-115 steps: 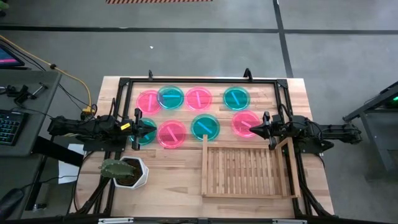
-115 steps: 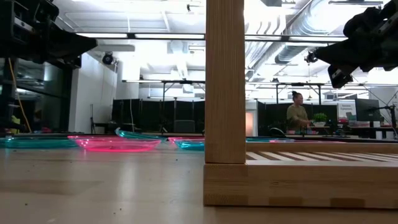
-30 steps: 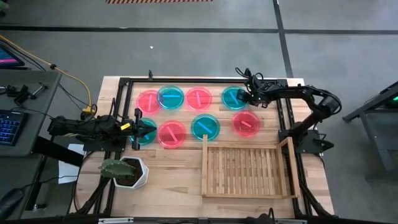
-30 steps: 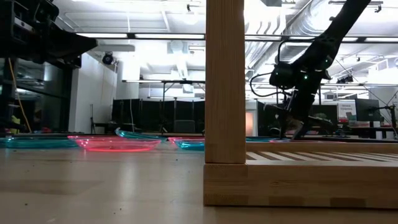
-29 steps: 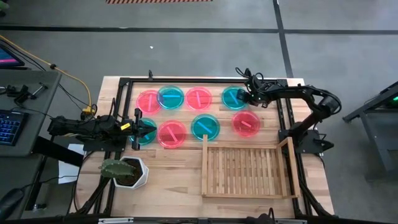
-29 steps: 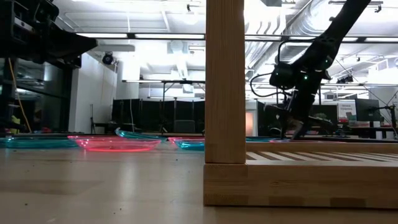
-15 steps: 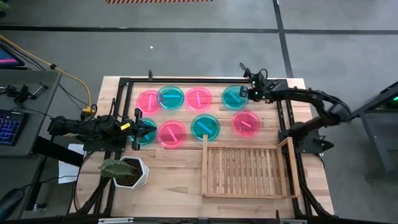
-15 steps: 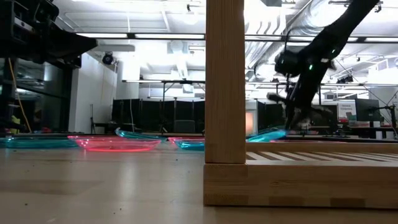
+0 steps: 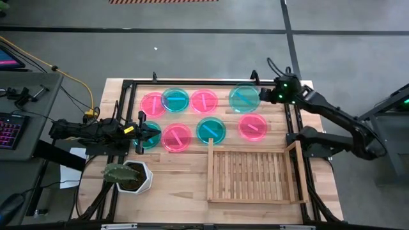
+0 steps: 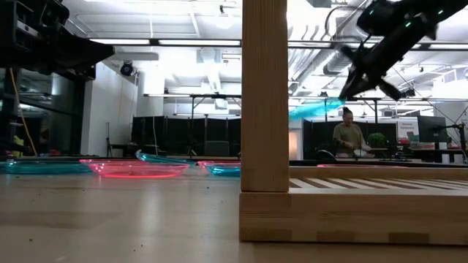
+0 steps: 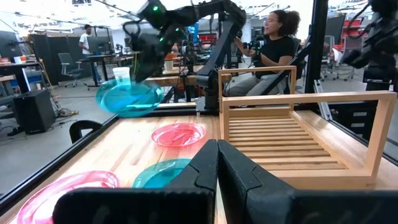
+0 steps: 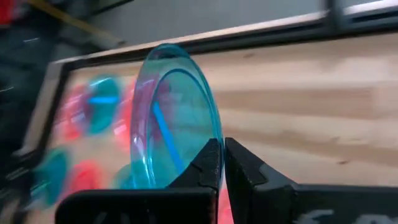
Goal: Place and stack plates onto a shelf
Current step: Put the blue plate on the shelf
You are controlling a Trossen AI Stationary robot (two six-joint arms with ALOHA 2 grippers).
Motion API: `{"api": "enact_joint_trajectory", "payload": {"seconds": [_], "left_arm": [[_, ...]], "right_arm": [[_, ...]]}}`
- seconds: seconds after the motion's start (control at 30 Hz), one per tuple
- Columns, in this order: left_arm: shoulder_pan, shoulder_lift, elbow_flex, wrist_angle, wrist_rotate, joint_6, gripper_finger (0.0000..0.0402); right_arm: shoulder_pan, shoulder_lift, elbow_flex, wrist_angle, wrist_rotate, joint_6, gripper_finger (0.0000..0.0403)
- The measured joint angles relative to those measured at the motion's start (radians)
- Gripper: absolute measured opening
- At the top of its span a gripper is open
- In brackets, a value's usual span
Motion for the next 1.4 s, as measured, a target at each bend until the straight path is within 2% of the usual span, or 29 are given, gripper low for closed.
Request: {"api": "enact_joint_trajectory", "payload": {"seconds": [0.1,0.2,0.33,0.43,0.67,0.87,1.07,1.23,1.4], "left_arm": [[0.000,0.000,0.000,0.000,0.000,0.000,0.0000],[0.000,0.000,0.000,0.000,0.000,0.000,0.0000],[0.000,0.000,0.000,0.000,0.000,0.000,0.0000],[0.000,0.000,0.000,0.000,0.000,0.000,0.0000],[0.000,0.000,0.000,0.000,0.000,0.000,0.0000],[0.000,0.000,0.000,0.000,0.000,0.000,0.0000],[0.000,0.000,0.000,0.000,0.000,0.000,0.0000],[0.000,0.000,0.000,0.000,0.000,0.000,0.0000],[0.000,0.000,0.000,0.000,0.000,0.000,0.0000]], "right_arm": [[0.030,-0.059,0.031,-0.108,-0.123,-0.035,0.0000],[0.081,-0.092,0.098,-0.304,-0.197,-0.094,0.0000],[0.170,-0.096,0.227,-0.616,-0.198,-0.176,0.0000],[0.235,-0.087,0.295,-0.748,-0.191,-0.197,0.0000],[0.447,-0.020,0.313,-0.756,-0.198,-0.173,0.0000],[0.664,0.125,0.310,-0.743,-0.207,-0.231,0.0000],[0.849,0.276,0.240,-0.700,-0.214,-0.257,0.0000],[0.951,0.367,0.176,-0.602,-0.246,-0.245,0.0000],[0.991,0.433,0.142,-0.569,-0.236,-0.231,0.0000]]}}
